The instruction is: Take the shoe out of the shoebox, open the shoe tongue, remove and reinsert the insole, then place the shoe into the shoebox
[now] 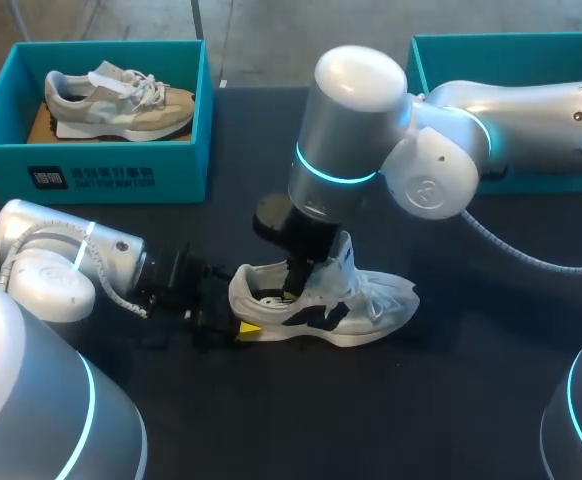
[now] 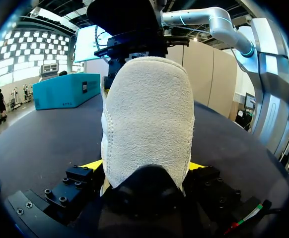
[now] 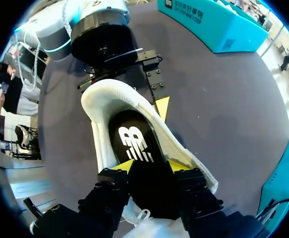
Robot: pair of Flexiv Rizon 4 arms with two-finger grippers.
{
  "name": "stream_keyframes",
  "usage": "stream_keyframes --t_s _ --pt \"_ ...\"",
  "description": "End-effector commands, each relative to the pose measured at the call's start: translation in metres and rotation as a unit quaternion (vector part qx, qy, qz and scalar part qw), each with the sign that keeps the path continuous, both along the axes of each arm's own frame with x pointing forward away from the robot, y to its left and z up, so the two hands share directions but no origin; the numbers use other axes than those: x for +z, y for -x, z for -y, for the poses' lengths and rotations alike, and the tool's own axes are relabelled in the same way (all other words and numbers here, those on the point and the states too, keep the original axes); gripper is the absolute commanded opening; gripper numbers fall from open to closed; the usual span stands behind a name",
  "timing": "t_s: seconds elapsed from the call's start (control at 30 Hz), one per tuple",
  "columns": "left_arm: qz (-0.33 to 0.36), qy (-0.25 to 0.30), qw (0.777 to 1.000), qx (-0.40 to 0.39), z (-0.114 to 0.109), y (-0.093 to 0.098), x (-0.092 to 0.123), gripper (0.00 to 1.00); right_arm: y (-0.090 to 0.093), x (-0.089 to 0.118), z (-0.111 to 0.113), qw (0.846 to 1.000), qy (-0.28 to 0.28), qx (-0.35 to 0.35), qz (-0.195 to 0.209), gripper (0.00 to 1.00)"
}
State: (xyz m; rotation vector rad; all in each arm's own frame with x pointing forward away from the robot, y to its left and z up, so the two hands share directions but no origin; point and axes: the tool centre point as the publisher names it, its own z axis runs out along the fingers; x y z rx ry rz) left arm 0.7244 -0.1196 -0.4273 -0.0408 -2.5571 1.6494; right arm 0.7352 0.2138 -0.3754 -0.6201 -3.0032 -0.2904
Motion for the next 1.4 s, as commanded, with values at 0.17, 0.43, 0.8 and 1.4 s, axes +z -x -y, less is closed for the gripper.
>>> stream_keyframes --t_s 0.17,0.43,0.8,1.4 --pt "0.0 -0.001 1.0 0.0 0.0 0.001 -0.004 0.0 0.0 -0.016 -0.002 1.0 0.002 0.004 -0.01 0.47" --pt "0.0 -0.001 1.0 0.0 0.0 0.001 -0.004 0.0 0.002 -0.022 -0.005 1.0 0.006 0.013 -0.016 0.54" --pt "0.0 -0.001 1.0 0.0 0.0 0.001 -0.004 0.0 -0.003 -0.029 -0.009 1.0 0.01 0.022 -0.01 0.77" --pt "0.0 -0.001 1.0 0.0 0.0 0.001 -0.004 0.0 0.018 -0.082 -0.016 0.996 0.047 0.039 -0.063 0.47"
